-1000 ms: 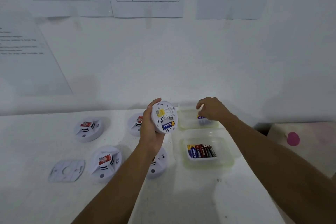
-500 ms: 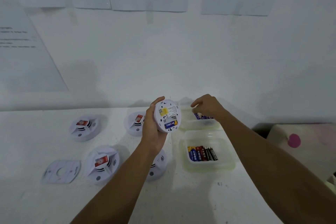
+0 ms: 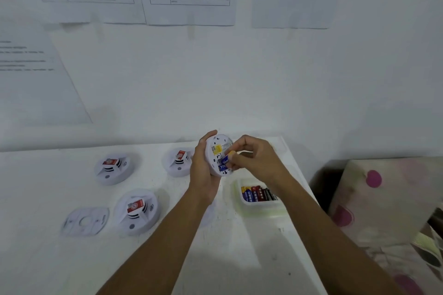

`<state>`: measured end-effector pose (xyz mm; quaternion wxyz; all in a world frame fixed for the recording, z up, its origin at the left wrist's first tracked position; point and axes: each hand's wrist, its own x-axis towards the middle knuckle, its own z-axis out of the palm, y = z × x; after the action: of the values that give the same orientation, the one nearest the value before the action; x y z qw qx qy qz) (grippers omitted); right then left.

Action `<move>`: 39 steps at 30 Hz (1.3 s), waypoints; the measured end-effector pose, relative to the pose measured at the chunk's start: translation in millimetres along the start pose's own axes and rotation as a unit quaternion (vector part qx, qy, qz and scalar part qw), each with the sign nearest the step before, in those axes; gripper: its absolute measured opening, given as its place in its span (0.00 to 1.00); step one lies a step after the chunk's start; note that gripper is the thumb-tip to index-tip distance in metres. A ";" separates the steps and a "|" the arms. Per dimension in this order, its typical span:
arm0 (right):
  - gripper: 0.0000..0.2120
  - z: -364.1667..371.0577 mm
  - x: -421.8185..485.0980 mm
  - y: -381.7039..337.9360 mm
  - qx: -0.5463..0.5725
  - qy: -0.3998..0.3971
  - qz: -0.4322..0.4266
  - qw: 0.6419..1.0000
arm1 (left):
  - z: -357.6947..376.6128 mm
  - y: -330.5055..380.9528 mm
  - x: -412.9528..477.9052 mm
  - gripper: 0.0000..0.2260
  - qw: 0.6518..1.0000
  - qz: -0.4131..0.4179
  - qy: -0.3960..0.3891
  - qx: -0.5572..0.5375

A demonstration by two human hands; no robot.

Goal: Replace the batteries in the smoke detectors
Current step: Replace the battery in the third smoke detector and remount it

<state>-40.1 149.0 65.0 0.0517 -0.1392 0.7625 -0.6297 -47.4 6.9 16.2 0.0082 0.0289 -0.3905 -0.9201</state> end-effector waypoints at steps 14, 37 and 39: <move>0.29 30.3 -46.3 22.3 -0.104 0.101 0.027 0.989 | 2.0 6.0 -71.5 0.12 1.000 0.009 0.013 0.000; 0.08 284.0 -22.4 19.5 -0.273 0.020 -0.081 0.959 | -237.6 204.9 -118.2 0.14 0.998 -0.004 0.059 0.015; 0.09 299.7 -16.2 21.8 -0.366 -0.024 -0.088 0.926 | -254.2 216.7 -116.3 0.14 0.998 -0.007 0.066 0.012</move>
<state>48.3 -126.3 -18.3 -0.0407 -0.2301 0.9229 -0.3059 82.1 -321.9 1.2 0.0272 0.0922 -0.3996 -0.9116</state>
